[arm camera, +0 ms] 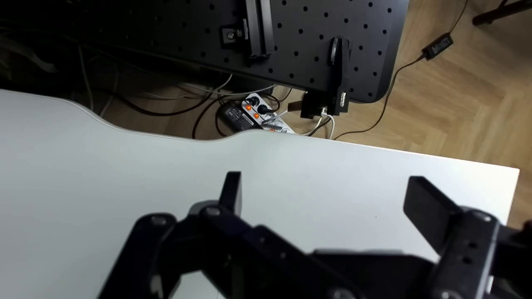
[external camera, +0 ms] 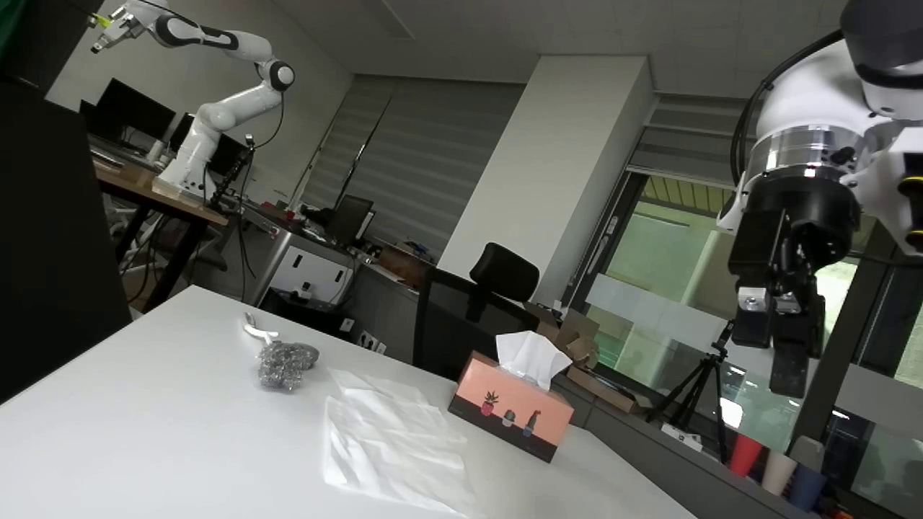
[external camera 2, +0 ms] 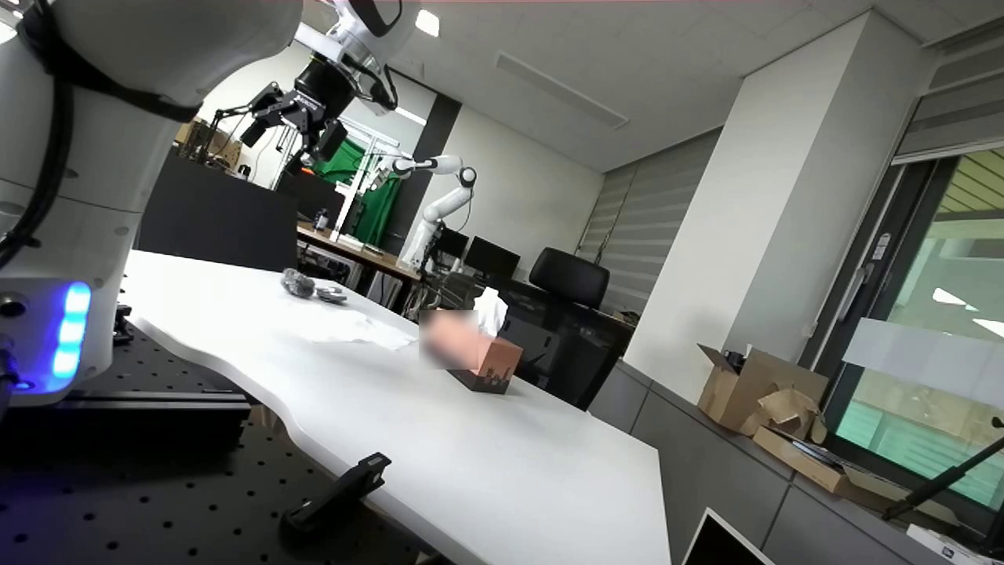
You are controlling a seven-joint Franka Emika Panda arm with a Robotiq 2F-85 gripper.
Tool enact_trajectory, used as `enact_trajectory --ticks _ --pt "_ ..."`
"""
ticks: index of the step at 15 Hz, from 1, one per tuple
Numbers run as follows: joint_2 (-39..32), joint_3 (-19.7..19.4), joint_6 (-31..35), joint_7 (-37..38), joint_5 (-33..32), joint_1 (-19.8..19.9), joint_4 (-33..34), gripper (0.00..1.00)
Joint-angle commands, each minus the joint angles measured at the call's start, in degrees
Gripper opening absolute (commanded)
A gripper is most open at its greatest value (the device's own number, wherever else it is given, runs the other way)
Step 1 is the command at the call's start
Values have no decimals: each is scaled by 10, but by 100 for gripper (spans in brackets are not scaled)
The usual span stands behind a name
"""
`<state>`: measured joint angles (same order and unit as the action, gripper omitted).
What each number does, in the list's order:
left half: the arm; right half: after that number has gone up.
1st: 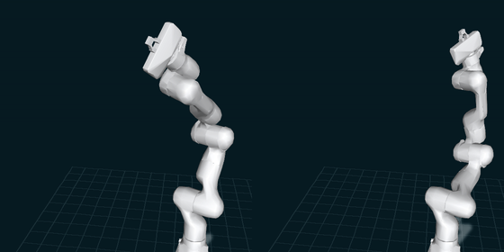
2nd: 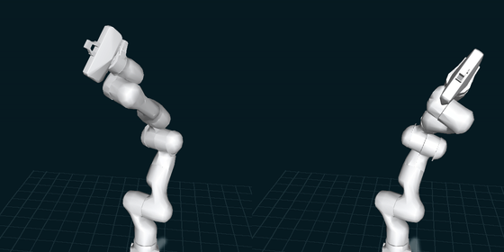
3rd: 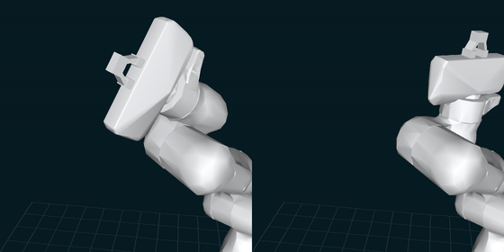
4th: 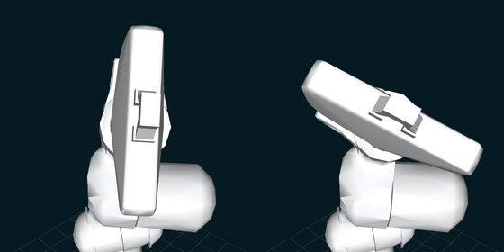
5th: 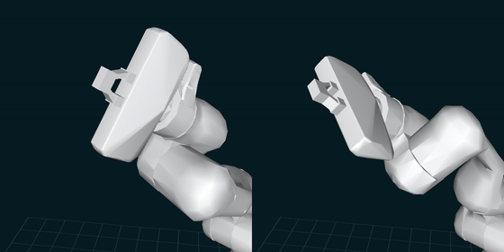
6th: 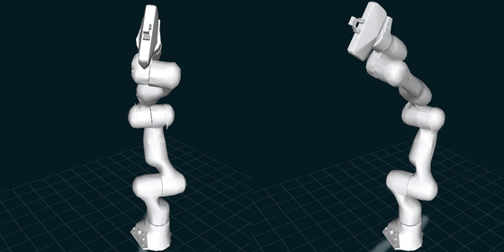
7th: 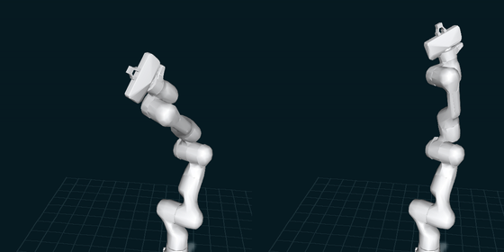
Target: Remove two tissues from the box and put them on the table
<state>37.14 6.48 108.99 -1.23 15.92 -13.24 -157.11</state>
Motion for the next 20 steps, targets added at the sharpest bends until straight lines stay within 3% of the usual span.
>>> enact_trajectory --ticks 1,6,11,15,17,18,19,20 --pt "0 3 -3 -2 1 3 1 100" --pt "-40 11 99 -17 -101 43 8 100" --pt "-128 -5 208 -31 -224 100 37 100" --pt "-197 -10 308 9 -311 156 74 100" --pt "-235 -14 341 31 -341 181 105 100" --pt "-254 -18 328 35 -344 186 127 100" --pt "-208 -23 334 4 -326 167 78 100" --pt "-222 -28 334 2 -327 170 89 100"
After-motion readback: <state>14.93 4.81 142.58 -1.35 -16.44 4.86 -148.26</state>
